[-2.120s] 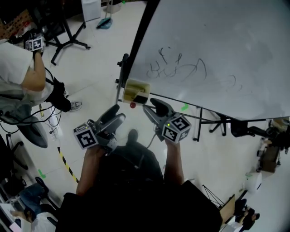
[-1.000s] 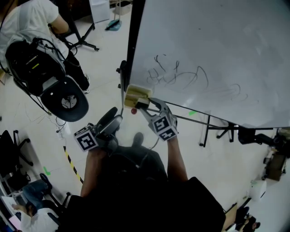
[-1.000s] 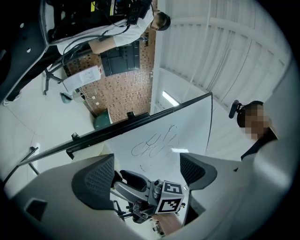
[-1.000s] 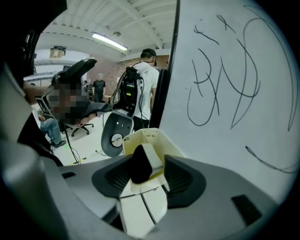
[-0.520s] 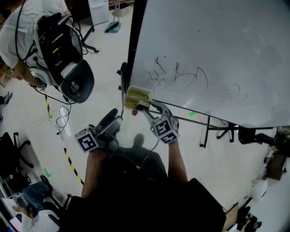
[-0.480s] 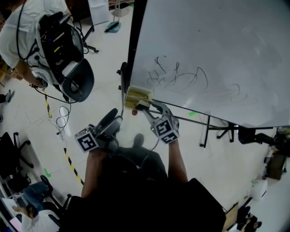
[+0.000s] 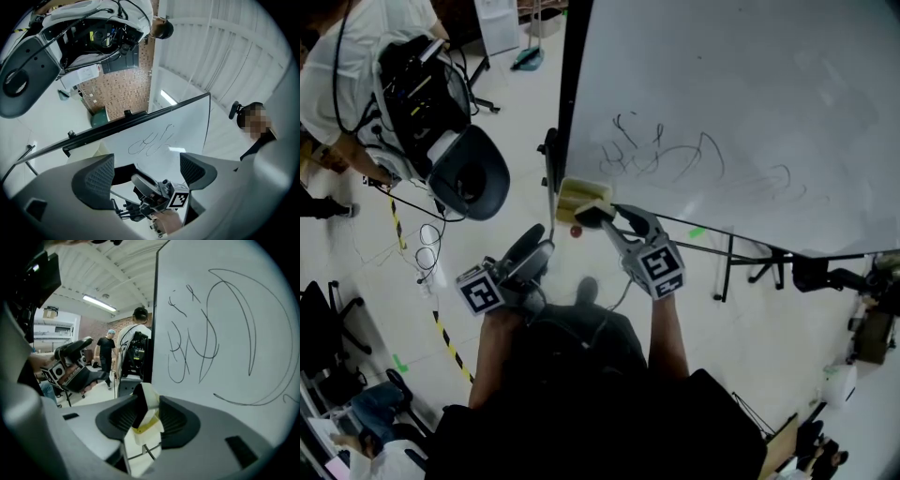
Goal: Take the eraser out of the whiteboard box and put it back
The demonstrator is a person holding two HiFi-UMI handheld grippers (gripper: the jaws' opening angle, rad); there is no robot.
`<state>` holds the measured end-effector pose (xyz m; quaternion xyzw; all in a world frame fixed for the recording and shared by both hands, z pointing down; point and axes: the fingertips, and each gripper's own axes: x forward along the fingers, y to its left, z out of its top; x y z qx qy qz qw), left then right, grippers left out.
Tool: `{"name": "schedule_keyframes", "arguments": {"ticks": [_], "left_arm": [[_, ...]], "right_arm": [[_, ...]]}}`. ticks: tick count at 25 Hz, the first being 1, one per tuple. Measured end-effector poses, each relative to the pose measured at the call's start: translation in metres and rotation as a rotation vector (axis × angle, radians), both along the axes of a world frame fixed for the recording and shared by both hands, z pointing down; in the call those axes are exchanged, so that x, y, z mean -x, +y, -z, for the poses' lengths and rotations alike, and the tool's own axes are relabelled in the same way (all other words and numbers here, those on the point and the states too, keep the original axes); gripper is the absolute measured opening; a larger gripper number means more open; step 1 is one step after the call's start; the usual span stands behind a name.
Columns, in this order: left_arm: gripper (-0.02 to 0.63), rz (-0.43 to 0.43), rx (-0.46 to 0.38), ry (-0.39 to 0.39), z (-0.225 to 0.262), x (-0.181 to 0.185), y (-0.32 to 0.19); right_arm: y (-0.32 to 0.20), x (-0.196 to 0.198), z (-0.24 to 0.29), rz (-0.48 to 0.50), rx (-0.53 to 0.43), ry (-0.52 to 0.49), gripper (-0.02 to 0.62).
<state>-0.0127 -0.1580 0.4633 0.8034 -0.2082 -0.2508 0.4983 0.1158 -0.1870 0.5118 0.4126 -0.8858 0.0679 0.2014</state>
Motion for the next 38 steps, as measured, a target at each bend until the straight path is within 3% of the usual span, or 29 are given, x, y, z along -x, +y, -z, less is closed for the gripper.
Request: {"name": "schedule_keyframes", "arguments": {"ticks": [13, 24, 34, 38], "left_arm": [[0.428, -0.061, 0.003, 0.082, 0.015, -0.013, 0.006], [0.428, -0.06, -0.035, 0.013, 0.017, -0.011, 0.007], [0.428, -0.073, 0.001, 0.04, 0.013, -0.013, 0.014], [0.428, -0.08, -0.061, 0.0, 0.025, -0.015, 0.006]], "right_arm": [[0.005, -0.012, 0.069, -0.057, -0.06, -0.348, 0.167], [0.008, -0.023, 0.122, -0.076, -0.125, -0.635, 0.166], [0.009, -0.033, 0.155, -0.082, -0.156, -0.824, 0.164], [0.004, -0.04, 0.175, -0.081, -0.183, -0.916, 0.163]]}}
